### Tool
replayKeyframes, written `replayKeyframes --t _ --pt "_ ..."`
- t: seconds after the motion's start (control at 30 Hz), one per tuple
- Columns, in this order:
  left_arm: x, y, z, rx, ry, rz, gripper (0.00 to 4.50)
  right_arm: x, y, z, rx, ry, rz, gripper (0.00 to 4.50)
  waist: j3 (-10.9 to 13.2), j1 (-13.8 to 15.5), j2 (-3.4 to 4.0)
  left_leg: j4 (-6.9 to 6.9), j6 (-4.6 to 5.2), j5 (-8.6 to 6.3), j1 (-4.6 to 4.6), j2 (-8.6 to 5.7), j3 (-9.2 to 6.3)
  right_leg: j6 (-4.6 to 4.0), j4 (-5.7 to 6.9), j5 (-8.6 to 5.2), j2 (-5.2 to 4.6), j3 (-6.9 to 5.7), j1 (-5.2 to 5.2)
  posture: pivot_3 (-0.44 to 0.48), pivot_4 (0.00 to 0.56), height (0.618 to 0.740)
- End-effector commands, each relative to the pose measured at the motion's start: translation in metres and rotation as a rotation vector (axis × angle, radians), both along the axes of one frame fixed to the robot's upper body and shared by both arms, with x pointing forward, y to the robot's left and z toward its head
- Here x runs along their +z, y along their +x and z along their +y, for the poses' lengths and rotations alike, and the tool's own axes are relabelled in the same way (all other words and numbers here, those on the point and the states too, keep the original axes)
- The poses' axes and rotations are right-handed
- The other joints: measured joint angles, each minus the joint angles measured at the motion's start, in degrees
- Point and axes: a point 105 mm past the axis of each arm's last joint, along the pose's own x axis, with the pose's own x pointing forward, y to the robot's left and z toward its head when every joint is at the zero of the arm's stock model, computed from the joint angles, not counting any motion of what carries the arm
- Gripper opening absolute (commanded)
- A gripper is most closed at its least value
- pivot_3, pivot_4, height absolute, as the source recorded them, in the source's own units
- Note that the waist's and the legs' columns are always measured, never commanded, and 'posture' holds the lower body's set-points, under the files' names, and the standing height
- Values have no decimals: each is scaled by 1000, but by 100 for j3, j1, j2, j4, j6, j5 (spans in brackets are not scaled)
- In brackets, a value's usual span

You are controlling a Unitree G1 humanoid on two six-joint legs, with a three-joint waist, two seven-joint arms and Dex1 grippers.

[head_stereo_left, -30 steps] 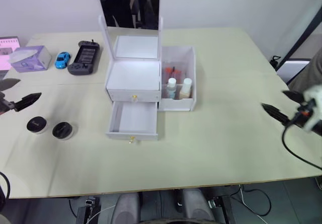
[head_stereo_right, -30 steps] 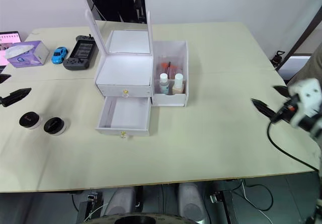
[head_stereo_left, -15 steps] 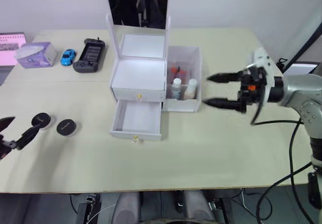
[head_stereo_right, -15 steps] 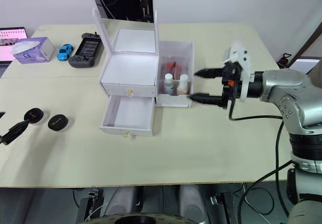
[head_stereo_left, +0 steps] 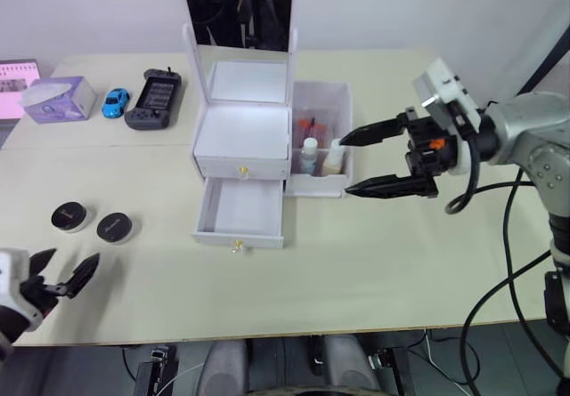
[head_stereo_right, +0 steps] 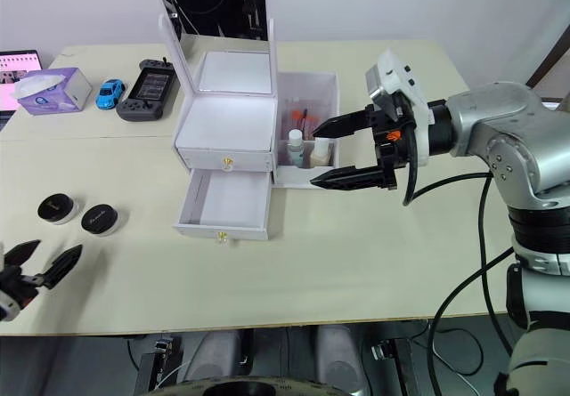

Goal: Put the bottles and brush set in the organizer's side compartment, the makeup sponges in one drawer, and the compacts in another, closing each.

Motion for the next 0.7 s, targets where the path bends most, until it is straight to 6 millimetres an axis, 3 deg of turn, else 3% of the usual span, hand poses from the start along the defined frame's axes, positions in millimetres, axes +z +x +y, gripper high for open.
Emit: replayKeyframes --t 0.03,0.27,0.43,0.53,0.6,0.7 --pt "0 9 -11 -37 -8 9 4478 14 -8 -3 -8 2 -65 4500 0 -1 2 -2 0 0 0 0 0 0 2 0 1 0 -2 0 150 740" --pt "-7 38 -20 -58 -31 29 4478 15 -9 -6 -58 2 -91 4500 -2 -8 1 3 2 1 5 1 -4 -1 9 1 8 0 0 0 150 740" --pt "0 56 -27 -62 -41 32 4478 15 -13 -7 -72 -5 -94 4500 -2 -3 1 12 1 1 5 1 -4 -4 7 3 7 0 7 0 150 740" --pt "8 59 -27 -65 -46 44 3595 15 -15 -7 -81 -9 -97 4500 -3 -7 0 7 2 1 5 1 -4 -3 8 4 7 0 7 0 150 740" --pt "16 59 -27 -72 -46 58 2687 16 -16 -7 -84 -9 -99 4500 -2 -13 0 3 2 1 5 0 -4 -4 8 4 7 0 6 0 150 740" --pt "30 60 -26 -93 -13 70 2666 16 -17 -7 -84 -10 -98 4500 -2 -10 -1 0 2 1 5 1 -6 -3 9 4 9 0 2 0 150 740"
